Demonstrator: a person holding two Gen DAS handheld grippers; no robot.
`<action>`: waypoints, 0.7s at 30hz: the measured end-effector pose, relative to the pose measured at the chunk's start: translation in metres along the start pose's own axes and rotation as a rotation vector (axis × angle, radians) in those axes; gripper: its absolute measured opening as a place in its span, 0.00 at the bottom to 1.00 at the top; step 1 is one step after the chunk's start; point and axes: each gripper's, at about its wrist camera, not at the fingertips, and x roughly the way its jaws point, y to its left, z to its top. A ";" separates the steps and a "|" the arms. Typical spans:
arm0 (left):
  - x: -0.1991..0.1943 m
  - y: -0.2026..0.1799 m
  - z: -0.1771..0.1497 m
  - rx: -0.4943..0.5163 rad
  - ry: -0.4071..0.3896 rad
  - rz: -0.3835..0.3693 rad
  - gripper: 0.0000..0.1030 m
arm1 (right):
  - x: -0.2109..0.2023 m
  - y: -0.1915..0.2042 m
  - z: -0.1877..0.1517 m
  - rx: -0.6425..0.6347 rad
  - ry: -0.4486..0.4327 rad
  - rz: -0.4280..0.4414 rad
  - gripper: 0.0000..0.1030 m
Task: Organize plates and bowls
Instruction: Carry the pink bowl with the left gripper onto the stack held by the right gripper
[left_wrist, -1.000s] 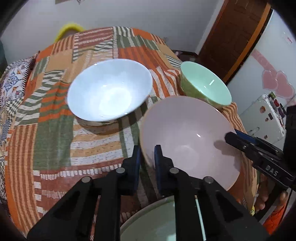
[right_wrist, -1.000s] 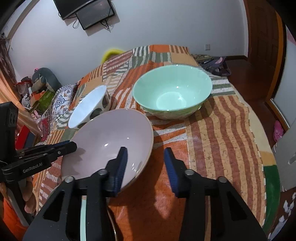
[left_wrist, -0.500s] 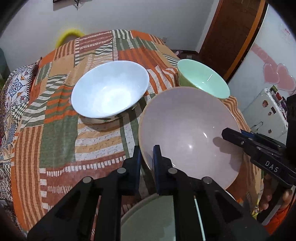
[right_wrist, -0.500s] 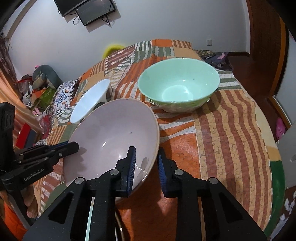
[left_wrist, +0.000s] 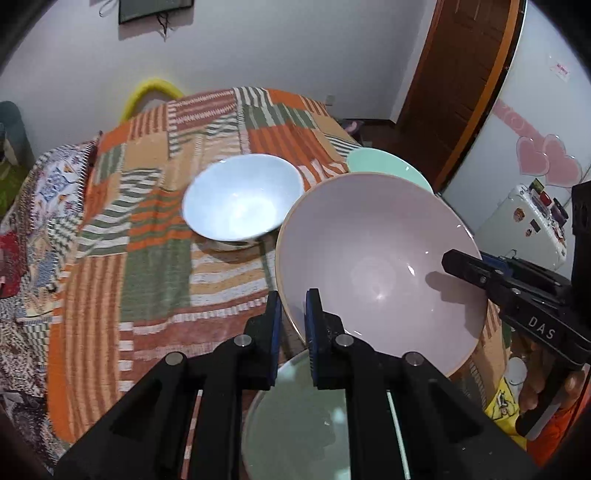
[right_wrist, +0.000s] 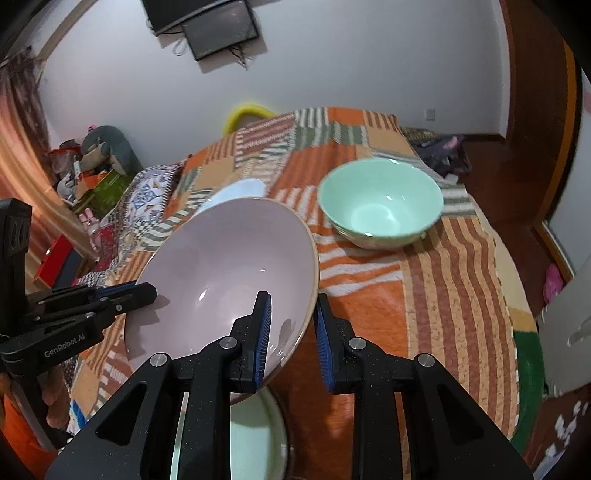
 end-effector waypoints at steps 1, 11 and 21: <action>-0.005 0.002 -0.001 -0.001 -0.005 0.006 0.11 | -0.001 0.004 0.001 -0.007 -0.003 0.002 0.21; -0.057 0.045 -0.023 -0.059 -0.067 0.101 0.11 | 0.001 0.056 0.005 -0.103 -0.012 0.085 0.21; -0.093 0.094 -0.058 -0.129 -0.084 0.199 0.11 | 0.019 0.115 -0.004 -0.187 0.026 0.187 0.21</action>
